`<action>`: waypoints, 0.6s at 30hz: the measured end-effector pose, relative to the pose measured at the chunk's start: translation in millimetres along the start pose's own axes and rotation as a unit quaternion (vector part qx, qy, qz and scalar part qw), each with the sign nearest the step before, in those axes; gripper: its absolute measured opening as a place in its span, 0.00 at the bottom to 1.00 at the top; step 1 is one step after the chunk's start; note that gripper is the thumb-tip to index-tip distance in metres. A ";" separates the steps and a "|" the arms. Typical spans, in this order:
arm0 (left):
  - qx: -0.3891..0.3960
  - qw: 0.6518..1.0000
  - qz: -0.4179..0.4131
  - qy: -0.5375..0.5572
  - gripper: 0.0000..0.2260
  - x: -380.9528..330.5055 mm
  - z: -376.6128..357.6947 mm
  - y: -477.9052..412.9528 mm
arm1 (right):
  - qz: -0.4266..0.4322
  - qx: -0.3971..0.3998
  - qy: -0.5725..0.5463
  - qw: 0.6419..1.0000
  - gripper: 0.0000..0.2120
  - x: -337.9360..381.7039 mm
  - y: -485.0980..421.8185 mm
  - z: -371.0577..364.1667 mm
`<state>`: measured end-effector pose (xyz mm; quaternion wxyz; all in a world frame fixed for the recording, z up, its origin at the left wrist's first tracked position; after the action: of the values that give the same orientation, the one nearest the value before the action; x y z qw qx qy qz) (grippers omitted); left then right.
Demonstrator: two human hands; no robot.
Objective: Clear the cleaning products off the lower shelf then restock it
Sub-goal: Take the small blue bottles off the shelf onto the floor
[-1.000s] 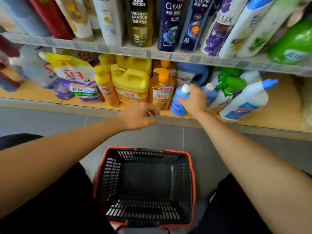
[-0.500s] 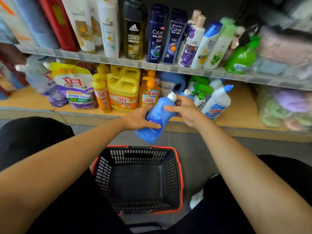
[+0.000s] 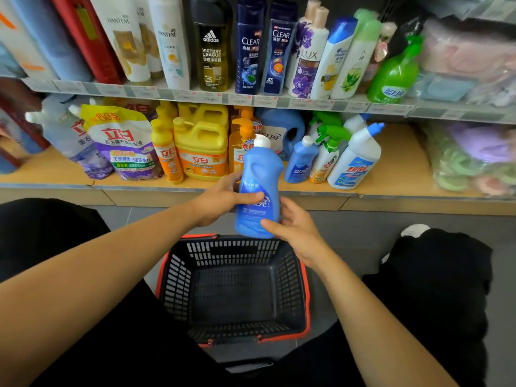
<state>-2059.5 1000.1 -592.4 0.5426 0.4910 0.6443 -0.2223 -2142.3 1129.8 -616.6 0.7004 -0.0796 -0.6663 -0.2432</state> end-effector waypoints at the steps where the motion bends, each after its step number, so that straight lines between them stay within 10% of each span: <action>1: -0.008 1.000 0.013 0.024 0.24 2.9 -1.1 0.8 | -0.003 0.005 -0.003 1.000 0.23 -0.4 1.4 -1.6; 9: -0.187 0.979 -0.016 0.084 0.20 -18.1 10.5 5.8 | 0.066 -0.133 0.131 0.980 0.23 16.1 15.8 18.1; 18: -0.238 0.957 -0.066 0.155 0.24 -7.9 21.4 44.0 | 0.257 -0.243 0.388 0.851 0.28 62.3 39.6 7.4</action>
<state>-2011.3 997.9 -581.0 0.5216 0.3326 0.7855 -0.0187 -2131.6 1152.8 -546.9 0.8979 -0.3148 -0.2157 -0.2196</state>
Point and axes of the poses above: each hand's wrist, its own y-axis away from the middle knuckle, its own z-axis out of the back of the hand, x = y × z, the point moved 9 cm from there along -y, towards the middle knuckle, and after that the axes turned 13 degrees about y, right-handed, at the moved point
